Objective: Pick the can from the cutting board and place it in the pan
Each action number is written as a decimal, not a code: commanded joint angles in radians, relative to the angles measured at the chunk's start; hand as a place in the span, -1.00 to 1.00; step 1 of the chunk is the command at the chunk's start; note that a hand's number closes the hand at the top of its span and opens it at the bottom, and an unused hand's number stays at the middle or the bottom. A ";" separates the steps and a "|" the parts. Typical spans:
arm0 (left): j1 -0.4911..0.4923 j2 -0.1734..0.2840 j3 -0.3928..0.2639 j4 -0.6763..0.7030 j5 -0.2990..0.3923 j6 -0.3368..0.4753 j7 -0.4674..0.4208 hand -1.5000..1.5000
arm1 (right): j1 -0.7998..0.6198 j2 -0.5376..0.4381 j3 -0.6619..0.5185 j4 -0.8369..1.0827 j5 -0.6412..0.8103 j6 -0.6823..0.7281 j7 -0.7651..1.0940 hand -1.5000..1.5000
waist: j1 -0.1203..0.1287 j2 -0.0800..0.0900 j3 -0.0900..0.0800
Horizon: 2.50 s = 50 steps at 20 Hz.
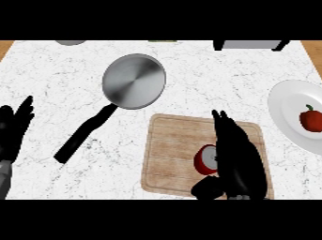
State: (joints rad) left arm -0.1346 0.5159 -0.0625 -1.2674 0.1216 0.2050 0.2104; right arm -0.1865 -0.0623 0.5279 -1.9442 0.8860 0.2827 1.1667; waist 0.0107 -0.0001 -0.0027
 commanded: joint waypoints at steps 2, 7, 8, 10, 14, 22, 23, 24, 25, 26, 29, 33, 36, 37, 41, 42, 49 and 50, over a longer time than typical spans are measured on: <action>0.003 -0.012 -0.002 -0.023 -0.015 0.011 0.016 0.00 | -0.026 0.060 0.012 -0.004 0.038 0.157 0.236 -1.00 | -0.012 -0.003 0.001; -0.020 -0.016 0.019 0.029 -0.016 -0.005 -0.006 0.00 | -0.060 0.061 -0.017 0.113 -0.010 0.146 0.200 -1.00 | -0.008 0.002 0.001; 0.010 -0.060 -0.021 -0.027 -0.047 0.044 0.023 0.00 | 0.002 0.061 0.010 0.091 0.019 0.120 0.179 -1.00 | -0.010 -0.002 0.002; -0.019 -0.026 0.029 0.046 -0.022 -0.006 -0.030 0.00 | -0.082 0.061 -0.041 0.159 -0.017 0.107 0.183 -1.00 | -0.006 0.003 0.001; 0.004 -0.001 0.050 0.014 -0.011 -0.043 0.000 0.00 | -0.072 0.061 -0.012 0.163 0.007 0.099 0.170 -1.00 | -0.006 0.000 0.002; 0.068 -0.040 0.033 -0.098 -0.060 0.008 0.028 0.00 | -0.037 0.062 -0.050 0.206 0.006 0.082 0.114 -1.00 | -0.001 -0.002 0.003; 0.014 -0.025 0.054 -0.037 -0.051 -0.025 0.022 0.00 | -0.016 0.062 -0.016 0.183 0.016 0.070 0.137 -1.00 | -0.009 -0.001 0.003; 0.031 -0.010 0.072 -0.043 -0.034 -0.040 0.027 0.00 | -0.051 0.062 -0.019 0.177 -0.014 0.085 0.182 -1.00 | -0.005 -0.001 0.002; 0.024 -0.023 0.074 -0.031 -0.038 -0.033 0.020 0.00 | -0.014 0.062 -0.030 0.206 0.004 0.067 0.126 -1.00 | -0.008 -0.001 0.002; 0.005 -0.022 0.067 -0.019 -0.044 -0.044 0.012 0.00 | -0.072 0.062 -0.027 0.243 -0.022 0.053 0.172 -1.00 | -0.005 0.001 0.002; -0.023 -0.051 0.045 -0.047 -0.067 -0.019 0.076 0.00 | -0.032 0.062 0.003 0.253 -0.003 0.029 0.155 -1.00 | -0.009 0.000 0.003; 0.023 -0.007 0.106 -0.045 -0.029 -0.078 0.020 0.00 | 0.050 0.062 0.015 0.179 0.025 0.050 0.170 -1.00 | -0.011 -0.003 0.002; 0.007 -0.086 0.063 -0.017 -0.097 -0.016 0.016 0.00 | -0.051 0.031 -0.061 0.281 0.078 0.107 0.007 1.00 | -0.010 0.000 0.002; 0.041 -0.044 0.098 -0.008 -0.067 -0.060 -0.020 0.00 | -0.068 0.020 -0.054 0.384 0.137 0.023 -0.049 1.00 | -0.002 0.001 0.002; 0.051 -0.050 0.116 -0.039 -0.069 -0.068 -0.006 0.00 | 0.045 0.002 -0.011 0.269 0.184 0.067 -0.039 1.00 | -0.011 -0.002 0.003; -0.029 -0.049 0.117 0.031 -0.076 -0.086 0.018 0.00 | -0.014 0.011 -0.066 0.285 0.178 0.086 -0.043 1.00 | -0.015 0.000 0.002; -0.024 -0.064 0.138 0.032 -0.099 -0.098 -0.008 0.00 | -0.030 -0.156 -0.139 0.393 0.108 0.041 -0.459 1.00 | -0.011 0.002 0.003; -0.069 -0.057 0.143 0.078 -0.109 -0.097 -0.003 0.00 | -0.053 -0.162 -0.131 0.388 0.089 0.097 -0.480 1.00 | -0.014 0.003 0.003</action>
State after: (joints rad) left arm -0.1508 0.4517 0.0670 -1.2460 0.0228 0.1171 0.2104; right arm -0.2246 -0.1335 0.4187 -1.5997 1.0135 0.3546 0.8434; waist 0.0004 -0.0012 -0.0011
